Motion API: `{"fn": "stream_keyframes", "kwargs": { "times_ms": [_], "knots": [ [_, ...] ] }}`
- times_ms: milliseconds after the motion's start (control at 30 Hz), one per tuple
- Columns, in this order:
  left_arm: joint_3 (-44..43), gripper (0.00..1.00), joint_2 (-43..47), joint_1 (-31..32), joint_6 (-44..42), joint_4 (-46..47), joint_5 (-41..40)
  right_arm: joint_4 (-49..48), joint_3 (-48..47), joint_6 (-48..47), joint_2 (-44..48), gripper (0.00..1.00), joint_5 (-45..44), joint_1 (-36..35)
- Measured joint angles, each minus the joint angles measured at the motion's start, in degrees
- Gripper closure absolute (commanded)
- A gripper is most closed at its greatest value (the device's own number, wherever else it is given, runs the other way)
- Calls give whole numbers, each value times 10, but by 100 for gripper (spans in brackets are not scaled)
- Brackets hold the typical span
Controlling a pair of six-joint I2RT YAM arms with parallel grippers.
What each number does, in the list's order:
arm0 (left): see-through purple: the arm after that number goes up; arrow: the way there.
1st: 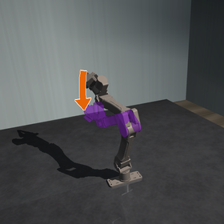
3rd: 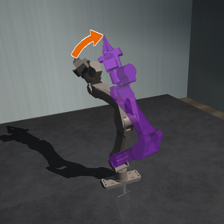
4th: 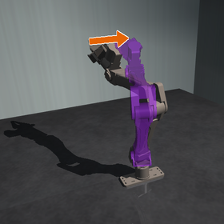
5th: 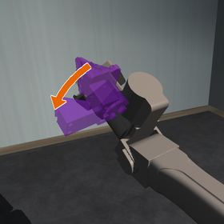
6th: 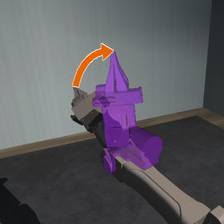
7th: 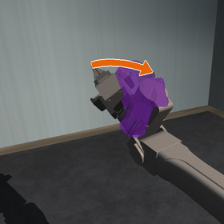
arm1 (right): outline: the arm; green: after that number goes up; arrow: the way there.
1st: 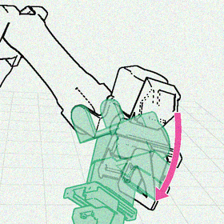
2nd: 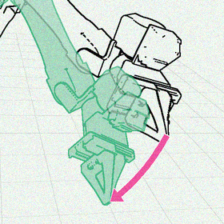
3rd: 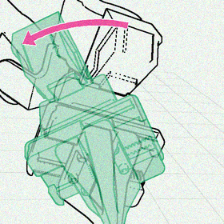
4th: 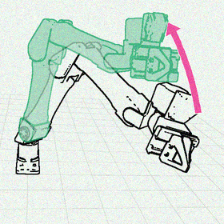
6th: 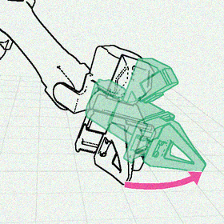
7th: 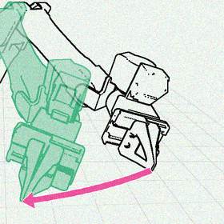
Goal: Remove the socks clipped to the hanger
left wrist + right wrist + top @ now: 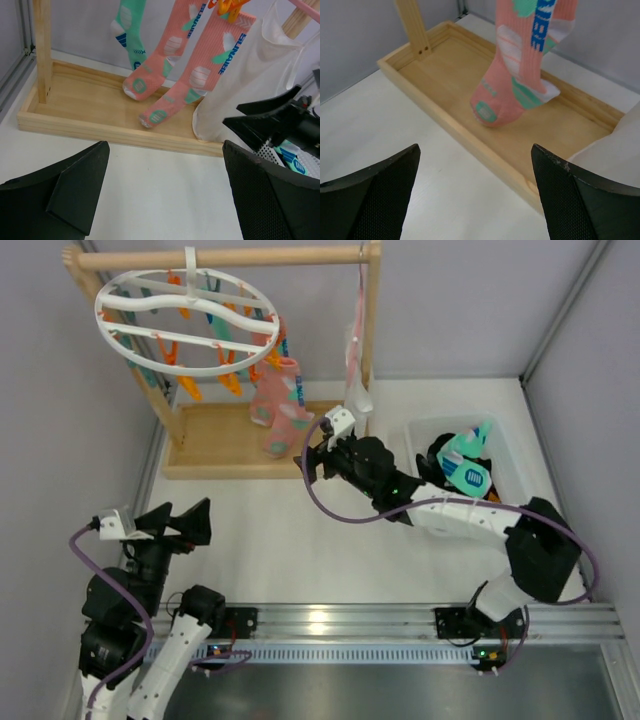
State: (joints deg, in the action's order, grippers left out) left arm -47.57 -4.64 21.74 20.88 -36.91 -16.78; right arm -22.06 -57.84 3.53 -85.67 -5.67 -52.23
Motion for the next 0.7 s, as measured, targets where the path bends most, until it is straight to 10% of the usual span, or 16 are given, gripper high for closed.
{"fn": "stream_keyframes", "kwargs": {
  "times_ms": [367,700],
  "knots": [
    [0,2,-1,0,0,0,9,-135,-155,-20,-208,18,-7,58],
    [-14,2,-19,0,0,-9,17,-244,-182,19,-294,100,102,73]
  ]
}}
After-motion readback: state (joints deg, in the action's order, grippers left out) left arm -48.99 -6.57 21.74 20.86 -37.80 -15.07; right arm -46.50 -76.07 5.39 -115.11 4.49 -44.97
